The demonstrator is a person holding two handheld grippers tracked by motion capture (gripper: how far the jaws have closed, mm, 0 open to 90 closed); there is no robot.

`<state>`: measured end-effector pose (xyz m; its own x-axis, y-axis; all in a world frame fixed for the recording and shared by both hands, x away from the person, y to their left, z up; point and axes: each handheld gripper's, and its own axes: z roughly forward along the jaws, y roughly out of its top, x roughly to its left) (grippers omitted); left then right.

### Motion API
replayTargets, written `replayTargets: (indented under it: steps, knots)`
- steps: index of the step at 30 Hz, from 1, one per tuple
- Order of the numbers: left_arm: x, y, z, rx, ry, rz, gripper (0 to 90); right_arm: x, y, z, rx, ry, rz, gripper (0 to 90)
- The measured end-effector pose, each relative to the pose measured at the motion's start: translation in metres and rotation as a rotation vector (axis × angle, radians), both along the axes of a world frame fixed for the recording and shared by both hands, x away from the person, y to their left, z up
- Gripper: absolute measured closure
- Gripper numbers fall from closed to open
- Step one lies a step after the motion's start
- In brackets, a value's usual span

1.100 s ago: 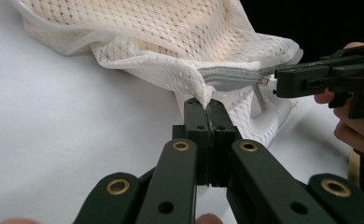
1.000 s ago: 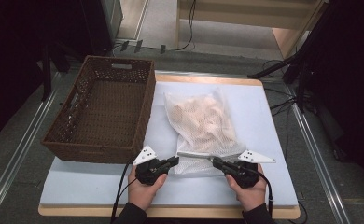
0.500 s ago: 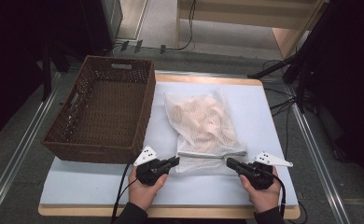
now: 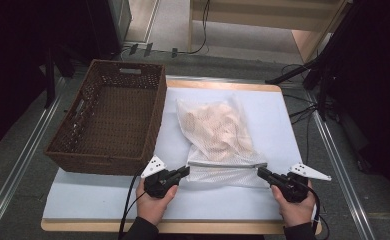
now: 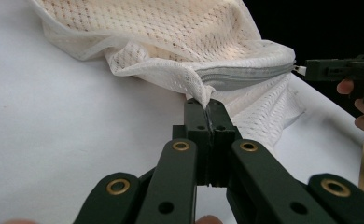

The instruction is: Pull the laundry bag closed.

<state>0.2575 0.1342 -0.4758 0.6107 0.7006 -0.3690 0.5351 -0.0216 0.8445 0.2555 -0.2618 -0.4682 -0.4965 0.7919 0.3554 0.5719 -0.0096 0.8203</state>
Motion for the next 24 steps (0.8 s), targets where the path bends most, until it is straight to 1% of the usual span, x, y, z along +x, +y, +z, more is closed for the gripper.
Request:
replayTargets:
  steps: [2, 3, 5, 6, 7, 8, 9, 10, 12, 13, 14, 15, 16, 17, 18, 19, 20, 21, 22, 23, 24]
  knots:
    - [0.0, 0.0, 0.0, 0.002, 0.0, 0.004, 90.0, 0.001, -0.008, -0.001, 0.0, -0.001, -0.02, 87.5]
    - [0.0, 0.0, 0.0, 0.003, 0.0, 0.009, 90.0, 0.001, -0.008, -0.001, 0.0, -0.001, -0.02, 87.5]
    - [0.0, 0.002, 0.0, -0.001, 0.006, 0.028, 90.0, 0.001, -0.017, -0.001, 0.003, 0.002, -0.046, 87.5]
    - [0.0, 0.003, 0.0, -0.007, 0.008, 0.034, 90.0, 0.0, -0.024, -0.001, -0.006, 0.002, -0.066, 87.5]
    - [0.001, 0.002, 0.0, -0.002, 0.012, 0.036, 90.0, 0.001, -0.033, -0.003, -0.006, 0.005, -0.086, 87.4]
    - [0.001, 0.002, 0.0, -0.002, 0.012, 0.036, 90.0, 0.001, -0.033, -0.003, -0.006, 0.005, -0.086, 87.4]
    - [-0.001, 0.0, 0.0, 0.026, 0.001, 0.034, 90.0, 0.002, -0.042, -0.007, 0.002, 0.019, -0.1, 87.4]
    - [-0.001, -0.001, 0.0, 0.031, 0.0, 0.034, 90.0, 0.002, -0.044, -0.008, -0.01, 0.021, -0.103, 87.4]
    - [0.0, -0.001, 0.0, 0.03, 0.002, 0.032, 90.0, 0.003, -0.045, -0.009, -0.012, 0.024, -0.101, 87.4]
    - [0.0, 0.0, 0.0, 0.032, 0.003, 0.033, 90.0, 0.002, -0.045, -0.009, -0.024, 0.025, -0.095, 87.3]
    - [0.0, -0.001, 0.0, 0.033, -0.001, 0.028, 90.0, 0.002, -0.044, -0.009, -0.044, 0.012, -0.091, 87.4]
    - [0.0, -0.001, 0.0, 0.033, -0.001, 0.028, 90.0, 0.002, -0.044, -0.009, -0.044, 0.012, -0.091, 87.4]
    - [-0.002, -0.001, 0.001, 0.028, -0.023, -0.011, 89.7, 0.001, -0.042, -0.009, -0.067, -0.007, -0.095, 87.2]
    - [-0.002, -0.001, 0.001, 0.028, -0.023, -0.011, 88.5, 0.001, -0.042, -0.009, -0.062, -0.023, -0.081, 85.9]
    - [-0.006, 0.001, 0.003, 0.011, -0.058, -0.043, 83.5, 0.001, -0.043, -0.009, -0.059, -0.054, -0.066, 77.4]
    - [-0.009, 0.002, 0.005, 0.016, -0.079, -0.041, 73.5, 0.0, -0.044, -0.009, -0.057, -0.08, -0.054, 65.1]
    - [-0.009, 0.002, 0.005, 0.016, -0.079, -0.041, 62.7, 0.0, -0.044, -0.008, -0.056, -0.097, -0.05, 54.9]
    - [-0.011, 0.002, 0.006, 0.022, -0.096, -0.034, 62.7, 0.0, -0.044, -0.008, -0.056, -0.097, -0.05, 54.9]
    - [-0.013, 0.004, 0.008, 0.012, -0.114, -0.035, 52.2, 0.0, -0.044, -0.007, -0.056, -0.114, -0.046, 45.2]
    - [-0.014, 0.005, 0.009, 0.015, -0.122, -0.035, 39.1, -0.001, -0.043, -0.005, -0.076, -0.138, -0.049, 27.7]
    - [-0.016, 0.005, 0.011, 0.019, -0.134, -0.041, 33.2, -0.001, -0.042, -0.004, -0.086, -0.148, -0.052, 21.2]
